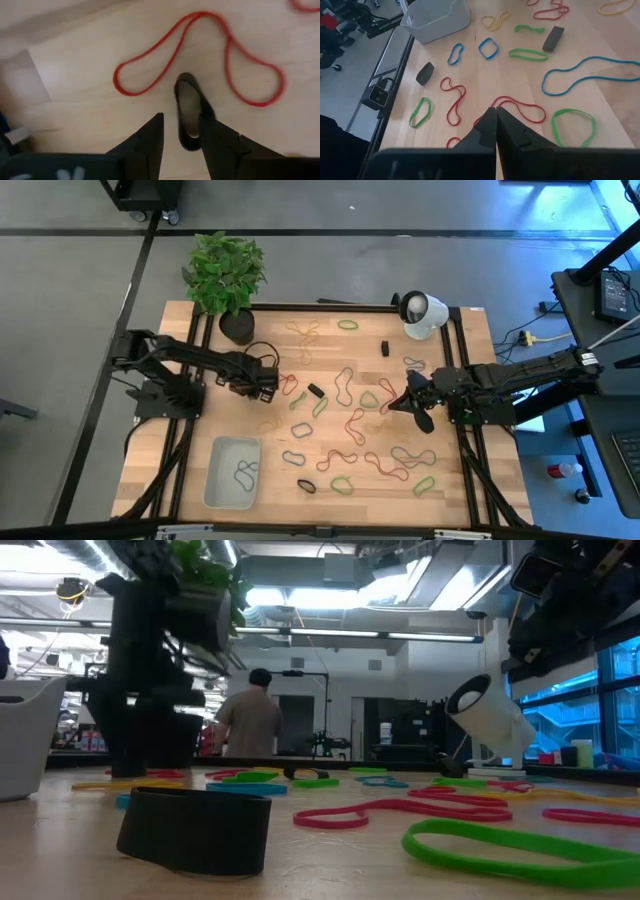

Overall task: Pick and place rubber bands into bin
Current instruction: Put the black rubber band into the bin, then put the yellow rubber band into the bin

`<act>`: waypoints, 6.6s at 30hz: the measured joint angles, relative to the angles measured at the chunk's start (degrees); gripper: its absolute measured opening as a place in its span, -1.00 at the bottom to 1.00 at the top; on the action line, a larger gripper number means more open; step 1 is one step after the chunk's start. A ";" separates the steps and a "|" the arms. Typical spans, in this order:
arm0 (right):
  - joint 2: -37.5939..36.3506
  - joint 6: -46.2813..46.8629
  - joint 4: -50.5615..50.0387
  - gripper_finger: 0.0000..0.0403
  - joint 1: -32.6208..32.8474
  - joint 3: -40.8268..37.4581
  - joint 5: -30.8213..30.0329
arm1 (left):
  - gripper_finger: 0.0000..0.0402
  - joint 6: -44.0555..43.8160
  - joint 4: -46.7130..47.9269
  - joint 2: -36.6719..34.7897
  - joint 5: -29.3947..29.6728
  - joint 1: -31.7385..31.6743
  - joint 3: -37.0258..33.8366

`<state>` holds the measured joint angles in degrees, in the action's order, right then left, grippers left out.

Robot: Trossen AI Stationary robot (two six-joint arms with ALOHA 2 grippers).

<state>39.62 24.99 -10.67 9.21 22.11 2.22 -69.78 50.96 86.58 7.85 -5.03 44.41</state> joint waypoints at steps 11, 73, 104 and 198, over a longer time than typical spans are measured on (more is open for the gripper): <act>0.00 -1.28 0.01 -0.96 0.00 0.00 0.00 | -0.97 -0.46 -2.62 4.04 -5.60 0.40 1.21; 0.02 -2.75 -0.69 -0.96 0.02 0.00 -0.04 | -0.42 -50.37 -12.34 0.89 -13.00 46.09 6.83; 12.39 4.46 9.40 -0.99 0.02 3.56 -14.72 | -0.99 19.66 5.09 -20.06 5.57 19.77 9.40; 106.31 9.30 7.51 -0.98 11.11 104.34 -29.64 | -0.99 45.53 -9.95 -43.41 4.05 19.99 -8.42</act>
<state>145.93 34.28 -3.16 20.32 126.45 -27.42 -24.25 41.02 43.17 11.90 14.96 35.99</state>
